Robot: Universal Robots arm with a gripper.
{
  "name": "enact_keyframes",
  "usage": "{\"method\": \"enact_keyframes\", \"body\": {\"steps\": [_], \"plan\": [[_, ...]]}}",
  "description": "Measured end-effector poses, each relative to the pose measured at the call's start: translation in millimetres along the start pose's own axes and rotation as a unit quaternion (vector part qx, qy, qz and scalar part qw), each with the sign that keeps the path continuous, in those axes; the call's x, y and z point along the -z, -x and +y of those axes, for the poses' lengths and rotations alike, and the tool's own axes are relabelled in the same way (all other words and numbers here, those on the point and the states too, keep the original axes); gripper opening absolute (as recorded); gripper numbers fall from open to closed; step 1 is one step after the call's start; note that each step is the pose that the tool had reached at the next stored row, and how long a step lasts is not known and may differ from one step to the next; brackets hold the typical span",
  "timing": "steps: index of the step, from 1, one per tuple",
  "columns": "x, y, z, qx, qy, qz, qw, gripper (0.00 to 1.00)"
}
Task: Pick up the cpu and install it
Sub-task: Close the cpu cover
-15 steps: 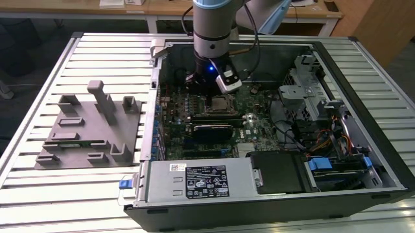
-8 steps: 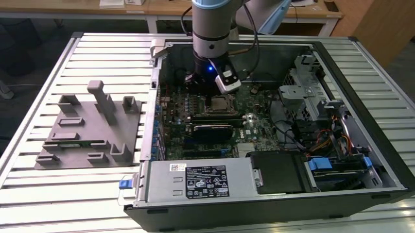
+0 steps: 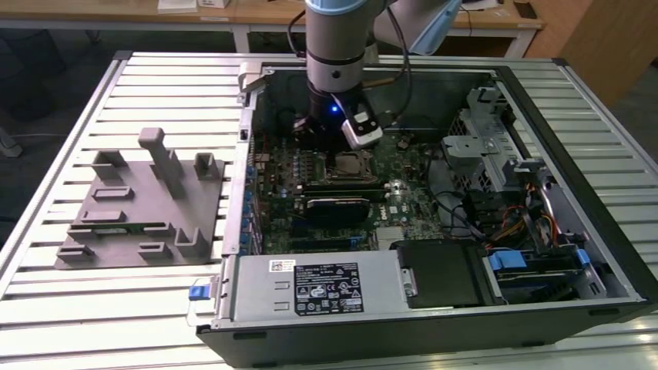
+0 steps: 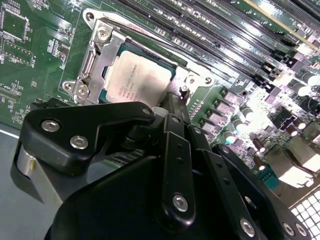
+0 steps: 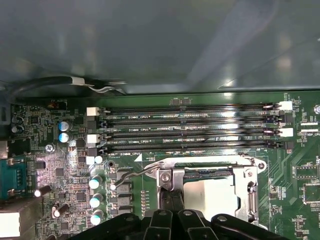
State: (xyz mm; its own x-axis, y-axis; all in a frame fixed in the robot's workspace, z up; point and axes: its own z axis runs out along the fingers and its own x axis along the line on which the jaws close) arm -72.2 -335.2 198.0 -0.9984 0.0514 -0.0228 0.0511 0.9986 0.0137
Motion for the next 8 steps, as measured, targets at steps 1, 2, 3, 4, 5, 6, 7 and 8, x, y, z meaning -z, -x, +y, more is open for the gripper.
{"method": "enact_keyframes", "body": {"steps": [1, 2, 3, 4, 5, 6, 7, 8], "plan": [[0.0, 0.4, 0.0, 0.000, 0.0000, -0.0001, 1.0000, 0.11], [-0.1, 0.9, 0.1, 0.000, 0.0000, -0.0001, 1.0000, 0.11], [-0.1, 1.3, 0.1, 0.000, 0.0001, -0.0001, 1.0000, 0.11], [-0.1, 1.6, 0.1, 0.000, 0.0001, -0.0001, 1.0000, 0.11], [-0.1, 2.0, 0.1, 0.000, 0.0000, -0.0001, 1.0000, 0.11], [-0.1, 2.4, 0.2, 0.000, 0.0001, -0.0001, 1.0000, 0.11], [-0.1, 2.9, 0.2, 0.000, 0.0000, 0.0000, 1.0000, 0.11], [-0.1, 3.3, 0.2, 0.000, 0.0000, 0.0000, 1.0000, 0.11]]}}
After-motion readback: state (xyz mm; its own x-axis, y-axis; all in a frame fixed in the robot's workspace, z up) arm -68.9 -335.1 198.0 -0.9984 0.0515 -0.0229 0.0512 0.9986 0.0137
